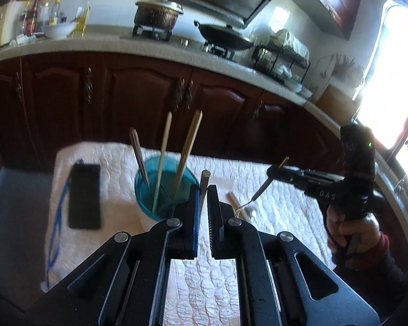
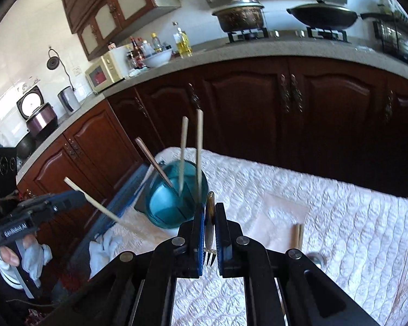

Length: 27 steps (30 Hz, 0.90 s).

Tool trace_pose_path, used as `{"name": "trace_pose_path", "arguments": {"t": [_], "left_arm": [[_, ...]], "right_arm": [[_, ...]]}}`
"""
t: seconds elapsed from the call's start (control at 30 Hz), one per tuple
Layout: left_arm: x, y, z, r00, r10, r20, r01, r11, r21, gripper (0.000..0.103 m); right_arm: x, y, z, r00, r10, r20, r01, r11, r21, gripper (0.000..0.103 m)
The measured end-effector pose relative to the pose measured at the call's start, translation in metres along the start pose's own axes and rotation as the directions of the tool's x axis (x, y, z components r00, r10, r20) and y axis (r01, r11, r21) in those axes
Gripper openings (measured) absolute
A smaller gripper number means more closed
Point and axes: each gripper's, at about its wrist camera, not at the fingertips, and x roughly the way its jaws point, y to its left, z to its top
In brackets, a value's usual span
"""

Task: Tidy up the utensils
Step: 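Carry the fork and chopstick over the floral cup and lower them in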

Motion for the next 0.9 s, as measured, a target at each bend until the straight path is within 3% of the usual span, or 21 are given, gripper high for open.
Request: {"name": "trace_pose_path", "arguments": {"t": [0.2, 0.47, 0.73, 0.9], "left_arm": [[-0.024, 0.002, 0.032, 0.997, 0.006, 0.072, -0.007, 1.000, 0.011, 0.004], [-0.033, 0.009, 0.062, 0.986, 0.065, 0.156, -0.070, 0.997, 0.023, 0.004], [-0.015, 0.021, 0.071, 0.975, 0.128, 0.180, -0.134, 0.991, 0.022, 0.005], [0.010, 0.030, 0.064, 0.974, 0.165, 0.155, -0.168, 0.986, 0.004, 0.004]], "right_arm": [[0.003, 0.018, 0.026, 0.999, 0.016, 0.036, -0.014, 0.999, -0.032, 0.006], [0.026, 0.032, 0.051, 0.998, 0.002, 0.056, 0.001, 0.999, -0.047, 0.006], [0.053, 0.038, 0.059, 0.998, -0.027, 0.054, 0.030, 0.998, -0.055, 0.006], [0.078, 0.037, 0.052, 0.998, -0.050, 0.027, 0.051, 0.998, -0.048, 0.006]]}}
